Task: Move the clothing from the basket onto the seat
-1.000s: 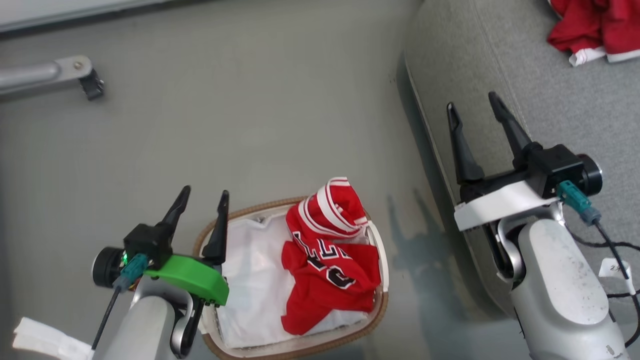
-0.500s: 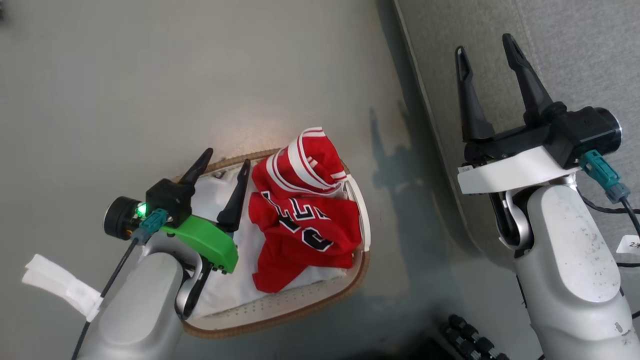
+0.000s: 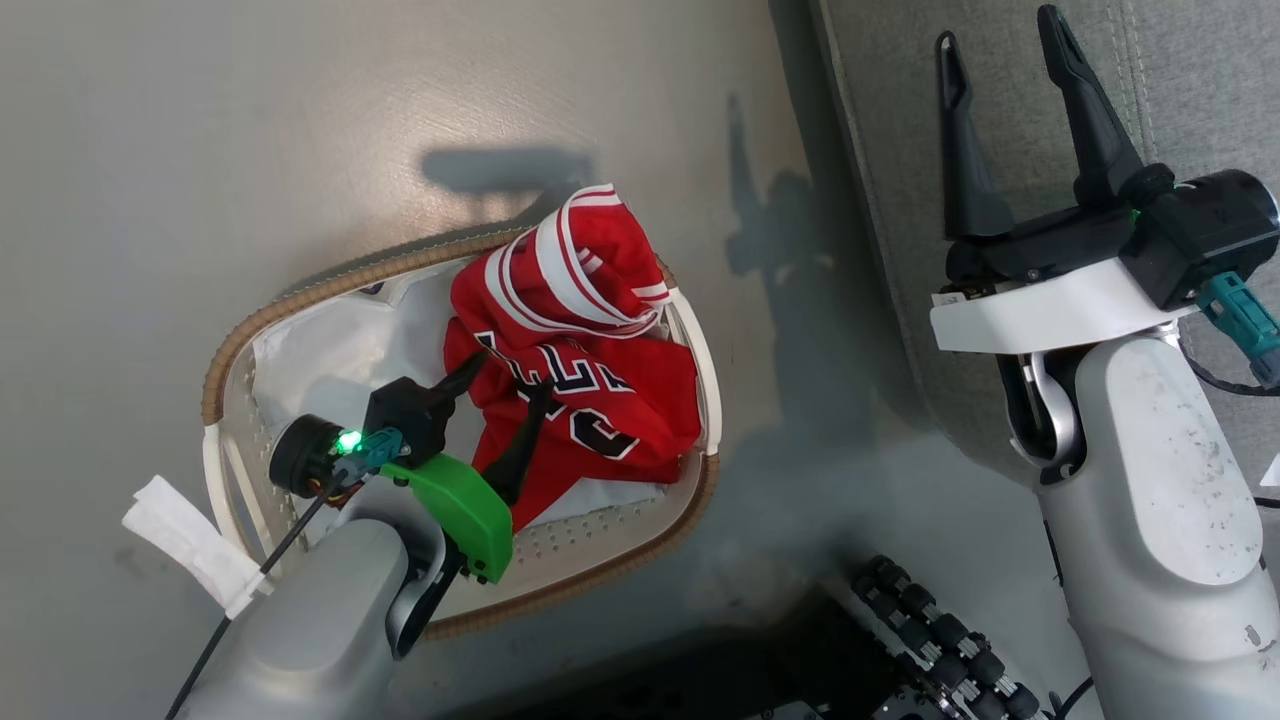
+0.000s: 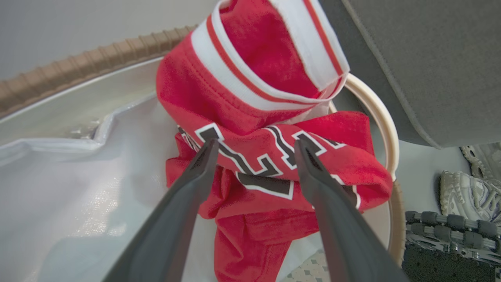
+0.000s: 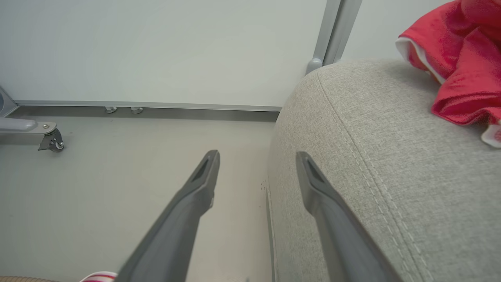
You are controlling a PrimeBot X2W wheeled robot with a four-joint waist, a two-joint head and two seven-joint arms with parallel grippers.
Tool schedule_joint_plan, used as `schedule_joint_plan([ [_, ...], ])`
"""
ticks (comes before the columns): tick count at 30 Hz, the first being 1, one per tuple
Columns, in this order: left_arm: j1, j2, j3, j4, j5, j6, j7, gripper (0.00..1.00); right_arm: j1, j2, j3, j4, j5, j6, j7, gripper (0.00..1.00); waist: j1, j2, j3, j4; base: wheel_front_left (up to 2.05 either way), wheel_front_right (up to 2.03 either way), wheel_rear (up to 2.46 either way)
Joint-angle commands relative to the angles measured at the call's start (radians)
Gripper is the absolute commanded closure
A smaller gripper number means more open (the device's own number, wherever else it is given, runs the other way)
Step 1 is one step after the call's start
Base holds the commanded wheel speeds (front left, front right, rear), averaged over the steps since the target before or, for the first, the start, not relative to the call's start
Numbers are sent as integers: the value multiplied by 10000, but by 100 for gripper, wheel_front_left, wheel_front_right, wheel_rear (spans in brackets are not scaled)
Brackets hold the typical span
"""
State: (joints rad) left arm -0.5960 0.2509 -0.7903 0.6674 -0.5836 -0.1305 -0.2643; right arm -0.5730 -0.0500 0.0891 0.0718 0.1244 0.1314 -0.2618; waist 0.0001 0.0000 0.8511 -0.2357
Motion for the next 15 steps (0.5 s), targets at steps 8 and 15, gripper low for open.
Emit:
schedule_joint_plan([
  [8, -815, -21, -1200, 700, -761, -4, 2, 0, -273, -22, -13, -220, 43, -14, -47, 0, -1, 0, 848, -187, 0, 0, 0],
  [15, -1304, -149, -1779, 1019, -1242, -4, 3, 0, -97, -22, -173, -375, -92, -14, -47, 0, -1, 0, 1077, -142, 0, 0, 0],
])
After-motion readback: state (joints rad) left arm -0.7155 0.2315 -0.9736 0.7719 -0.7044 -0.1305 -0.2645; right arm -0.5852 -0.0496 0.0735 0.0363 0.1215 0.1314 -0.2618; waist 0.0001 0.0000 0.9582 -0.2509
